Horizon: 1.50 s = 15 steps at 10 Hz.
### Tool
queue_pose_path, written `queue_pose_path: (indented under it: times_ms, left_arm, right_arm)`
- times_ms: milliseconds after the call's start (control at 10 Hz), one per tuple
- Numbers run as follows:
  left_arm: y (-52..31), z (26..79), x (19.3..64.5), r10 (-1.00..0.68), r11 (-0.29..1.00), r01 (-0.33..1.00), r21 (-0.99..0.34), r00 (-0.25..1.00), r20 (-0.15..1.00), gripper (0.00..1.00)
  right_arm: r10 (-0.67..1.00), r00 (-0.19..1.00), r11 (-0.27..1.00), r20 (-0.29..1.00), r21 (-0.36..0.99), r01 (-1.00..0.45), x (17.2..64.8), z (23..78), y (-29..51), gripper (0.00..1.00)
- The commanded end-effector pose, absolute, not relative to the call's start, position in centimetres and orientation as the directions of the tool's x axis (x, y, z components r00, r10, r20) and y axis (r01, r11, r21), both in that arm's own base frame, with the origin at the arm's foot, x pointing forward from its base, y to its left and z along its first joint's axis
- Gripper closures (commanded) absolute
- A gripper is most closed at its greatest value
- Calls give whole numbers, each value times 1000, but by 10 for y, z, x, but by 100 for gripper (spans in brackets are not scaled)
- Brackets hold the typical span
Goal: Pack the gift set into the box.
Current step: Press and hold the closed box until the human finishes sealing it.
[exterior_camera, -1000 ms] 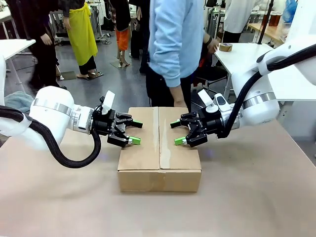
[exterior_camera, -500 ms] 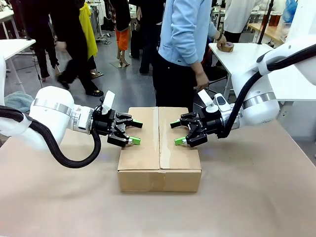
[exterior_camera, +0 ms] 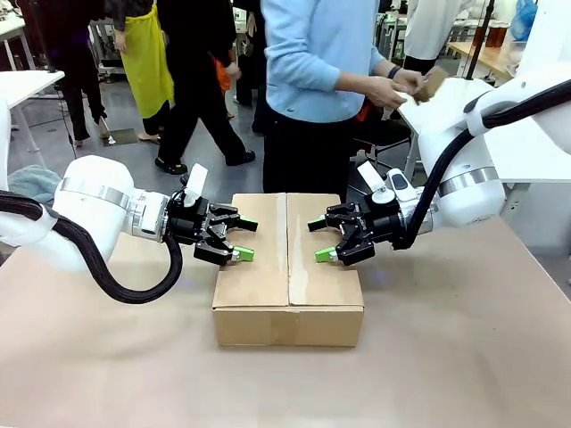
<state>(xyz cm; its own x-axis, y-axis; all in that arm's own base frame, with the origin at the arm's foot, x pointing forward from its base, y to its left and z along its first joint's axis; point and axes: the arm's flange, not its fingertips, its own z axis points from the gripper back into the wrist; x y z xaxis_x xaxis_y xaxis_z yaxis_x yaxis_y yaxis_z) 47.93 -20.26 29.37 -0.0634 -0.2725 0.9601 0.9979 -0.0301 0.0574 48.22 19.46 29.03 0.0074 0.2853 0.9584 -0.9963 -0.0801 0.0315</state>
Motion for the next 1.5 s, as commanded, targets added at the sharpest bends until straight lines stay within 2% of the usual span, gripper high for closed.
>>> queue_pose_path:
  times_ms: [0, 1400]
  left_arm:
    - [-202, 291, 477, -278, -40, 998, 55, -64, 959, 0]
    - [-202, 291, 477, -278, -40, 998, 55, -64, 959, 0]
  right_arm:
    - [271, -14, -73, 962, 6, -997, 481, 287, 194, 0]
    - [271, -14, -73, 962, 6, -997, 481, 287, 194, 0]
